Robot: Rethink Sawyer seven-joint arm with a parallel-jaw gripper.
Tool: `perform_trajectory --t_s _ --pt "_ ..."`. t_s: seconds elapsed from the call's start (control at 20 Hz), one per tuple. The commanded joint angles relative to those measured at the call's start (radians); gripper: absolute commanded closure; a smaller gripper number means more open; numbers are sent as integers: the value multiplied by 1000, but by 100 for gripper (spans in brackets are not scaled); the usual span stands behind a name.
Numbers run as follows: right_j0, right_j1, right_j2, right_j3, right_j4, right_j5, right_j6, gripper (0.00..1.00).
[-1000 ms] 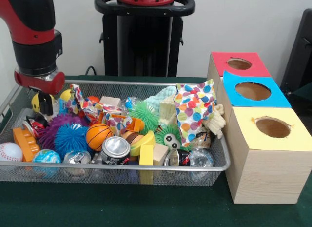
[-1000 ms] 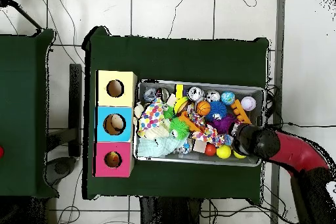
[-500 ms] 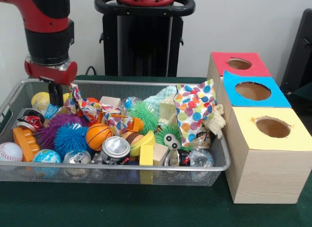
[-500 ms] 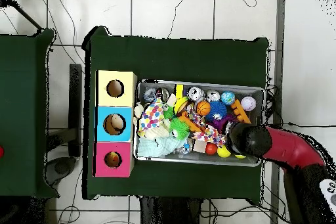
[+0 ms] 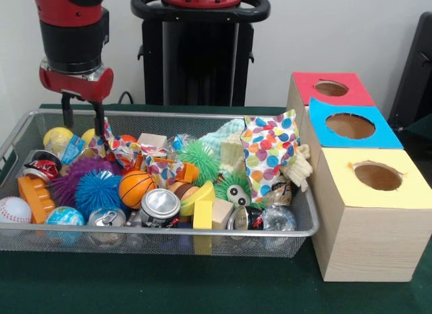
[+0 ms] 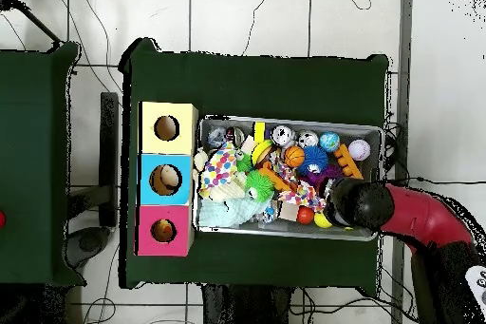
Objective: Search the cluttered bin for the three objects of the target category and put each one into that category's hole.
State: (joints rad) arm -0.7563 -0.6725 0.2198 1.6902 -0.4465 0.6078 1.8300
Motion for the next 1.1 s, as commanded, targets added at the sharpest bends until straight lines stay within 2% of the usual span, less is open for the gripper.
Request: perform_trajectory --t_s 0.05,0.4,0.85,1.1 --pt "-29 55 27 17 -20 14 -39 0" --pt "-53 119 34 -25 -50 -22 -61 0" --pt "-48 154 34 -40 -55 -48 -40 0" --pt "-48 191 31 -81 -72 -71 -45 0"
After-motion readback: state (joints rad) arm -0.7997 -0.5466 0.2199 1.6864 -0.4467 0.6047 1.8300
